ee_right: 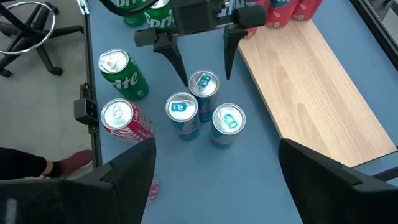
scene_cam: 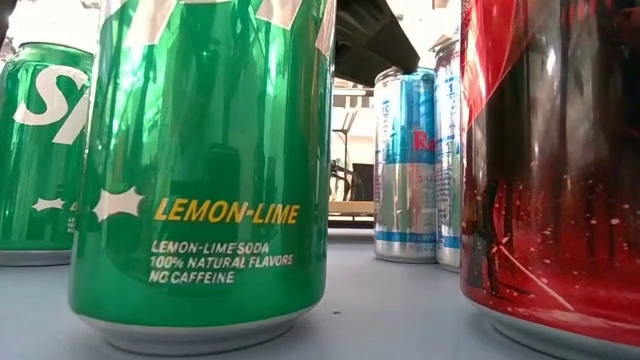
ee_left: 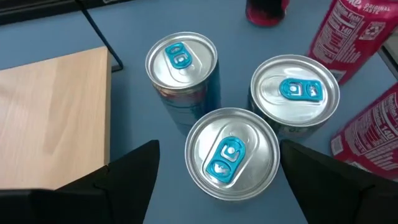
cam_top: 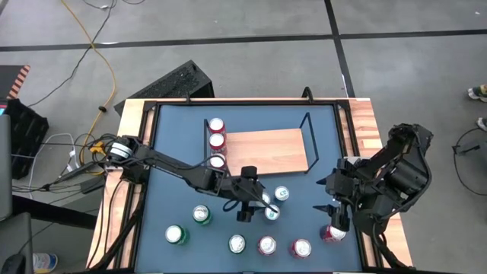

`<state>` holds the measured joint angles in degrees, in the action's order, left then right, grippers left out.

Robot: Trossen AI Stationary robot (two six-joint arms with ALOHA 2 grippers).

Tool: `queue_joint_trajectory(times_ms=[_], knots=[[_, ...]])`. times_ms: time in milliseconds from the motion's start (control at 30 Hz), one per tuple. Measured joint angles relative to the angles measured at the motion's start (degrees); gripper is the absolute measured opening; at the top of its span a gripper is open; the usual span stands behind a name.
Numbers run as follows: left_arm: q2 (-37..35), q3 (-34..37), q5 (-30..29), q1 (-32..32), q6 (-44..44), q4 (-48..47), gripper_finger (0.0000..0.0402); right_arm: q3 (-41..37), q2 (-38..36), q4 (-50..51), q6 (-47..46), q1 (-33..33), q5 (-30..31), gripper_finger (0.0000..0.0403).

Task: Place canned beverage on shelf
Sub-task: Put the blue soda can on the shelf

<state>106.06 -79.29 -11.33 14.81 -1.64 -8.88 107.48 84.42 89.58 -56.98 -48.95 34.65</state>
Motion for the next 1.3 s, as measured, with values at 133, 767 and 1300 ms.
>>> queue_joint_trajectory(times_ms=[133, 767, 1300], knots=[[-0.02, 2.02, 0.59, -0.05, -2.11, 2.39, 0.0316, 0.0, 0.0, 0.01, -0.01, 0.0, 0.01, 0.0324], [0.04, 6.93, 1.94, -0.22, -3.66, 11.2, 0.0264, 0.0, 0.0, 0.42, 0.38, 2.2, 0.02, 0.0324], [-4.15, 6.99, 2.4, -0.27, -6.34, 5.71, 0.0208, -0.01, 0.0, 0.44, 0.42, 2.29, 0.02, 0.0324]])
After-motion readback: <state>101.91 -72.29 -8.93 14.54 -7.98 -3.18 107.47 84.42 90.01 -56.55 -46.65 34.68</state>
